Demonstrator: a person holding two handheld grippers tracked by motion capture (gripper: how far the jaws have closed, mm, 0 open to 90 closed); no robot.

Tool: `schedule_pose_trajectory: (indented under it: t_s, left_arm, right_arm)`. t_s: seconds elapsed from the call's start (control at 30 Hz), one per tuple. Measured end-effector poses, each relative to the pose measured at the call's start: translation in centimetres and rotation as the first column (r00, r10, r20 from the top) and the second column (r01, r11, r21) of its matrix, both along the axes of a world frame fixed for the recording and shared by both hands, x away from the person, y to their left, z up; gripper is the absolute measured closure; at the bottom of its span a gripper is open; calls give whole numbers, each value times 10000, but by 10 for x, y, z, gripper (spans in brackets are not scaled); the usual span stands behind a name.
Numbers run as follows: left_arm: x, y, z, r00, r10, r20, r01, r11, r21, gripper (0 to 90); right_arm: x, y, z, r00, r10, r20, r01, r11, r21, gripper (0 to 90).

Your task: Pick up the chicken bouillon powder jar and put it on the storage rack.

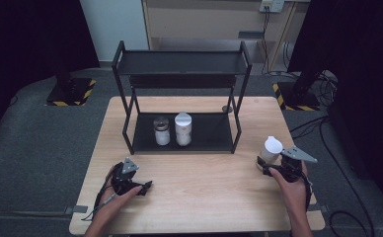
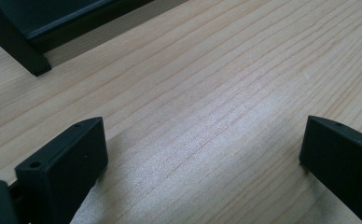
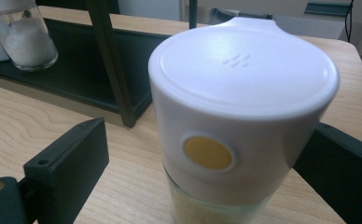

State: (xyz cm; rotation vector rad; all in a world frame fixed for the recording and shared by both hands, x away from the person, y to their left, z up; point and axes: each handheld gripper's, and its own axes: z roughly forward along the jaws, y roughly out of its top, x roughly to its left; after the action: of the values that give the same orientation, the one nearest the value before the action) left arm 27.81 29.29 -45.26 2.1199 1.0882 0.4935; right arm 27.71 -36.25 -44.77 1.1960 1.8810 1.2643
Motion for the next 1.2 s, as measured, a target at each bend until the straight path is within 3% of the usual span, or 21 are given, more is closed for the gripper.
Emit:
schedule_pose_trajectory:
  t_s: [0.67, 1.2]
  left_arm:
    - [0, 0, 0, 10000, -3, -4, 3, 10000, -5, 0]
    - [0, 0, 0, 10000, -4, -2, 4, 10000, -4, 0]
  right_arm:
    - [8, 1, -9, 9987, 28, -511, -35, 9999, -138, 78]
    - [5, 5, -14, 9986, -490, -211, 487, 9987, -163, 283]
